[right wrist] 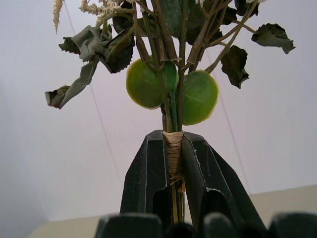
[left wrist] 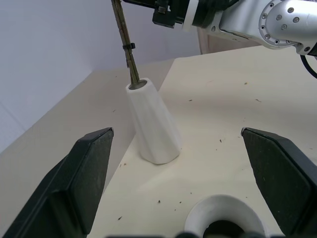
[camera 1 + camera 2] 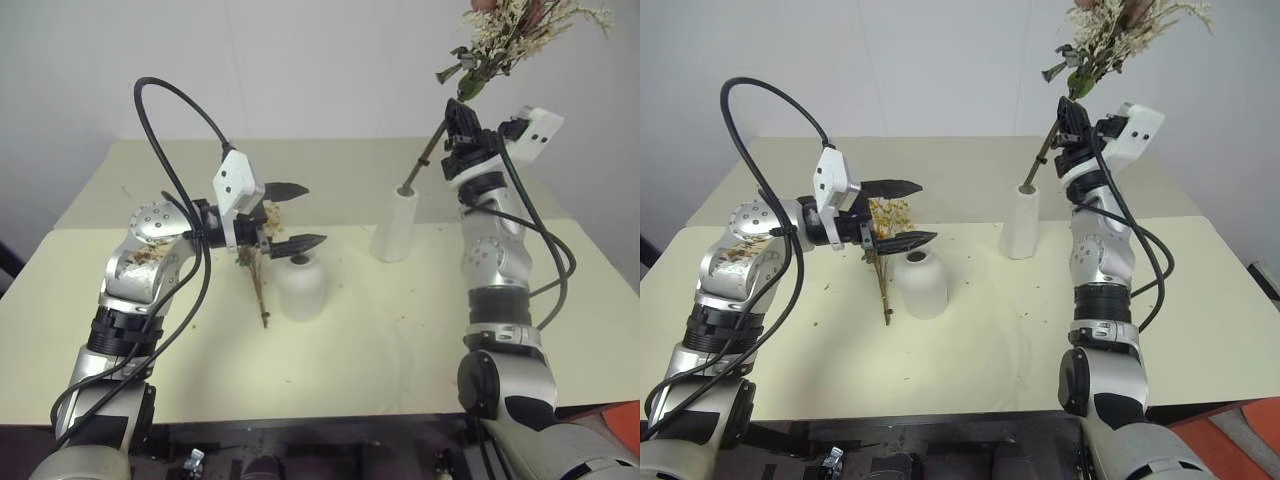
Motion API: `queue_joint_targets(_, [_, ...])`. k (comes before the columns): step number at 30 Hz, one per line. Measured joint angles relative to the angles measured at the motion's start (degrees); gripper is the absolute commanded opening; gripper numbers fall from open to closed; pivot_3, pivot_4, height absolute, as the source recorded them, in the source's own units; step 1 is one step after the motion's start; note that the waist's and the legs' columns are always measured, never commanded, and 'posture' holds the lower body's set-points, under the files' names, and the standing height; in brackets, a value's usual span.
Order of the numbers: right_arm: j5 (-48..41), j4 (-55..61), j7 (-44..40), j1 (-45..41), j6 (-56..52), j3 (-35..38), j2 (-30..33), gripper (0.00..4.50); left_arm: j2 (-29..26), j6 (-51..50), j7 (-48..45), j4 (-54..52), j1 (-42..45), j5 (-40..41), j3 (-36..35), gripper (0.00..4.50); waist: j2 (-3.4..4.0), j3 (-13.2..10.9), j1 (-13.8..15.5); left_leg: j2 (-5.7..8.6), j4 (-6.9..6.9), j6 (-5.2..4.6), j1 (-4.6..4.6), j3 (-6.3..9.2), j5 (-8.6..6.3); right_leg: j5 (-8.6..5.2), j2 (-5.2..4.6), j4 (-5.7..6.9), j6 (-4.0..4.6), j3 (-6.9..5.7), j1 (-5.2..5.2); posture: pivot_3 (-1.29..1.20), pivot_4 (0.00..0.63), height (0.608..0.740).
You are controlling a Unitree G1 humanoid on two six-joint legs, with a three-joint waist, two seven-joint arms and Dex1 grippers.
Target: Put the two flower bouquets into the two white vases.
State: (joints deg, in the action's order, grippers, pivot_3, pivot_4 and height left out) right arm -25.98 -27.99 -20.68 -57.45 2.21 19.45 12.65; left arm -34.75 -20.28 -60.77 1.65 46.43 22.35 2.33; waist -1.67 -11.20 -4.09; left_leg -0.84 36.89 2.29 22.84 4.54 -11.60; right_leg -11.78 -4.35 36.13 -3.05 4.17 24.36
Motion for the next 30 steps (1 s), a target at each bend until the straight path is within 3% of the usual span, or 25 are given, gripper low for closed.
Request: queue_joint_targets(30, [6.71,-9.2,-3.04,1.17,6.0,-3.93,0.25,0.21,-1.66,0.1,0.78,-3.1,-3.56,0.0,-1.1,4.5,0.0,0.0,-0.03,0.0,-0.01,0.0,0.0,0.0,0.0,0.0,0.0,-0.01,0.0,0.0,0.0,0.0,0.15,0.74])
